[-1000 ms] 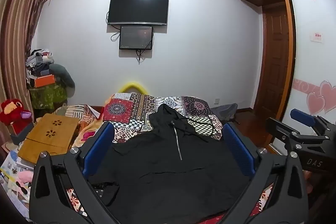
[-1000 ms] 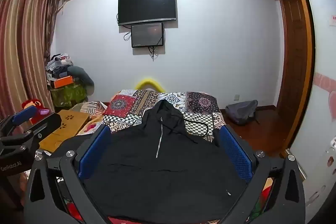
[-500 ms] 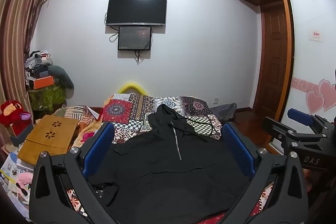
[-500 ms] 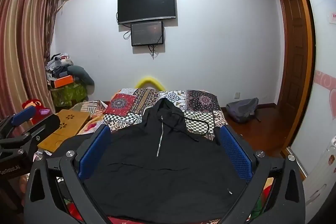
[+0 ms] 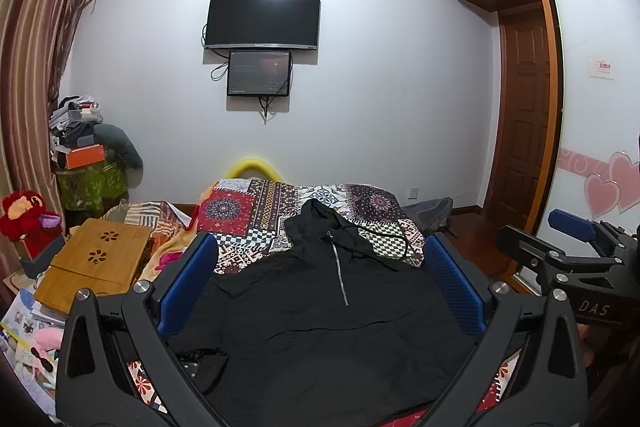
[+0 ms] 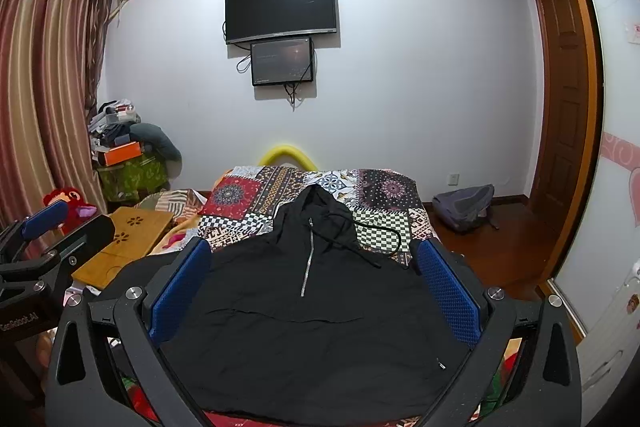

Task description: Fold large clothes

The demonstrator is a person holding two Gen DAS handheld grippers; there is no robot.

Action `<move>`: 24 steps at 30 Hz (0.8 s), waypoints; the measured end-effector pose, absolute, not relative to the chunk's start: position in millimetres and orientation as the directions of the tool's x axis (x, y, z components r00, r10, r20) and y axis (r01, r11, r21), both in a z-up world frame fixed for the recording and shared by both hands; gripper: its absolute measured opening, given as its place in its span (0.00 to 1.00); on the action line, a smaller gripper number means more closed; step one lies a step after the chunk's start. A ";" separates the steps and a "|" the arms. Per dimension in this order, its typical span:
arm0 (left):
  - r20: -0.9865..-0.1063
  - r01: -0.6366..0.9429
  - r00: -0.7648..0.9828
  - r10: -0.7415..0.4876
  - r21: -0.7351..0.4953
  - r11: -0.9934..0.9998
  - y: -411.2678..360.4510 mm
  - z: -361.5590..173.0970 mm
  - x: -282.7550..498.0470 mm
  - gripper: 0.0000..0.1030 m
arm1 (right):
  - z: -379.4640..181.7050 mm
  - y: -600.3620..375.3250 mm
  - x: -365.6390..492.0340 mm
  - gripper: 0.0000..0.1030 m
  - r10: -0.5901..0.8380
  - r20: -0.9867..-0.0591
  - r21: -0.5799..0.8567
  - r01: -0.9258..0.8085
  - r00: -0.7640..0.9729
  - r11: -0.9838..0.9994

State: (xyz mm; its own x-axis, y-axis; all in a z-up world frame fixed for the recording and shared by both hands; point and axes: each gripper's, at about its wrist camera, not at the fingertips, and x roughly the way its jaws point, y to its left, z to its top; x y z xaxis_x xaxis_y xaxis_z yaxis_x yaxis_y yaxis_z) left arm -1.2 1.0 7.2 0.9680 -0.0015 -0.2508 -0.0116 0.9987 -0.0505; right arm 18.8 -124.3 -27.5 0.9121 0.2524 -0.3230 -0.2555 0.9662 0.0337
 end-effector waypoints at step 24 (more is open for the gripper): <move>-0.259 -0.024 0.966 0.006 -0.064 0.998 6.7 -4.0 3.3 1.00 | -29.9 -119.8 17.8 1.00 0.254 -0.332 0.035 -0.257 0.909 0.966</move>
State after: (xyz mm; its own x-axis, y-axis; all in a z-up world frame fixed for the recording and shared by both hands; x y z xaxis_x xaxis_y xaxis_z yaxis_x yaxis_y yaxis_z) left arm 3.3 6.7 -4.0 0.9659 0.0063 -0.2587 -0.0237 0.9977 -0.0641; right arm 17.8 -119.8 -29.9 0.9087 0.2535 -0.3316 -0.2565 0.9659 0.0354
